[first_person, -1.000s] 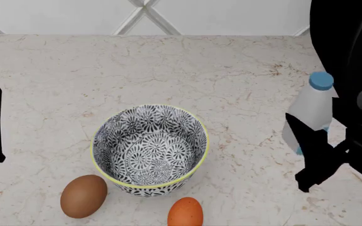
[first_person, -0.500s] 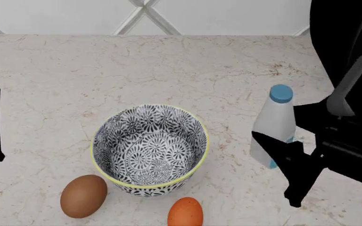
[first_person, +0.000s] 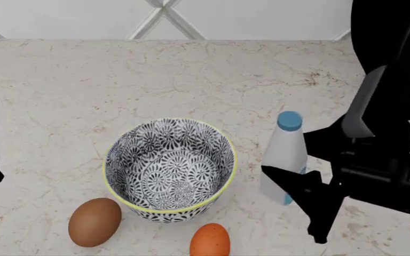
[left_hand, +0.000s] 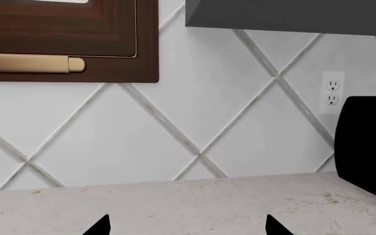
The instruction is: Place the eggs and milk next to the bowl.
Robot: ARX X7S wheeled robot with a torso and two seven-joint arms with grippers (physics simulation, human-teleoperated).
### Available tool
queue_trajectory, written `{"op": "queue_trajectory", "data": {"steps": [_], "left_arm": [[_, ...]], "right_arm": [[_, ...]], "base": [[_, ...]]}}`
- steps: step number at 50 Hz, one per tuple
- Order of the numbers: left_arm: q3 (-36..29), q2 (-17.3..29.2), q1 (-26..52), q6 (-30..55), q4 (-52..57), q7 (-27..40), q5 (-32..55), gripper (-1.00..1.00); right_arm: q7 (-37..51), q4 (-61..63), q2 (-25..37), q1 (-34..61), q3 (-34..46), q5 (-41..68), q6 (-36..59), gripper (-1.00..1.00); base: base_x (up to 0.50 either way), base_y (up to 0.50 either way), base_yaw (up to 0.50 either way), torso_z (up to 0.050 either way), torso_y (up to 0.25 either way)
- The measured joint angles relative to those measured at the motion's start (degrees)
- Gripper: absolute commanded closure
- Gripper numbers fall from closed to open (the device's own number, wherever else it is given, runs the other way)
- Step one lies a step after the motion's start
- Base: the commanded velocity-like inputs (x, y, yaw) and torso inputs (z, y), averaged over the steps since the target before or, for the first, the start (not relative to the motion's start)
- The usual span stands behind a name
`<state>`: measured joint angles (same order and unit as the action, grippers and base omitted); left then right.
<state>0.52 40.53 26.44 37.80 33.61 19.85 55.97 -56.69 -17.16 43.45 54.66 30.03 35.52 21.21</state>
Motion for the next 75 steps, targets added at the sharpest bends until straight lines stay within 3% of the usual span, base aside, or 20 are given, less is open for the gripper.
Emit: {"op": "queue_trajectory", "data": {"steps": [75], "left_arm": [[-0.9, 1.2, -0.7, -0.2, -0.7, 0.0, -1.0, -1.00]], "right_arm": [[-7.0, -17.1, -9.0, 0.9, 4.2, -3.5, -9.7, 1.00]], "base": [[0.00, 0.00, 0.00, 0.000, 0.000]]}}
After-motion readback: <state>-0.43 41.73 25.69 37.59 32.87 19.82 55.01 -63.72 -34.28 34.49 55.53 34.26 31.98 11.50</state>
